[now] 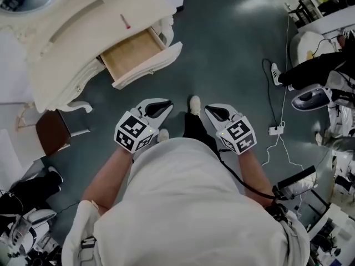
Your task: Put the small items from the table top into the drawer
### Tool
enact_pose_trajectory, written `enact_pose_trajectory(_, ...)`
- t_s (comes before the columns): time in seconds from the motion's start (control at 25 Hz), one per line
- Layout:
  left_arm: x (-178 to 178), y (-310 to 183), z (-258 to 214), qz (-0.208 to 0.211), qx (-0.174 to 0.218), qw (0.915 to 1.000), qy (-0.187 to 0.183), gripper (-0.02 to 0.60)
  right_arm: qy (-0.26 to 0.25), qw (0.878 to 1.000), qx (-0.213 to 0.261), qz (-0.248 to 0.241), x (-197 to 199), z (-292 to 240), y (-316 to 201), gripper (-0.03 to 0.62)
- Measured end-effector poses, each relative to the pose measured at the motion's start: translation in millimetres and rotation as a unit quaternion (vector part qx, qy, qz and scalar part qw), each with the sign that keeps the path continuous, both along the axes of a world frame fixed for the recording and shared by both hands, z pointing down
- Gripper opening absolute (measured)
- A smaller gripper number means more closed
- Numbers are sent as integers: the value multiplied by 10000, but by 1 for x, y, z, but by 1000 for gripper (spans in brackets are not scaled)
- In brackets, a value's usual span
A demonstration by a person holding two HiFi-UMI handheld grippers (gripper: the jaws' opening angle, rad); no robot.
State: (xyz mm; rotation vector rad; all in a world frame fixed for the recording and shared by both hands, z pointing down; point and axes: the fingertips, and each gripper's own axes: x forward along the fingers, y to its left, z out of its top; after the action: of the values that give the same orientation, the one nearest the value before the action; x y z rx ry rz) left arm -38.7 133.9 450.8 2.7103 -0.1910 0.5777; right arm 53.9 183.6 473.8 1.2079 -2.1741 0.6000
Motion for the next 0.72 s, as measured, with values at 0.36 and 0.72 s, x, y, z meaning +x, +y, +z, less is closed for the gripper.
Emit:
enact_pose_trajectory(0.36, 66, -116, 2, -1509, -173, 9876, -394, 44, -83, 9913, 102, -1311, 90, -8, -122, 2)
enact_pose_trajectory(0.72, 79, -195, 30, -2820, -385, 9549, -849, 48, -424, 9803, -73, -1928, 145, 29, -176, 2)
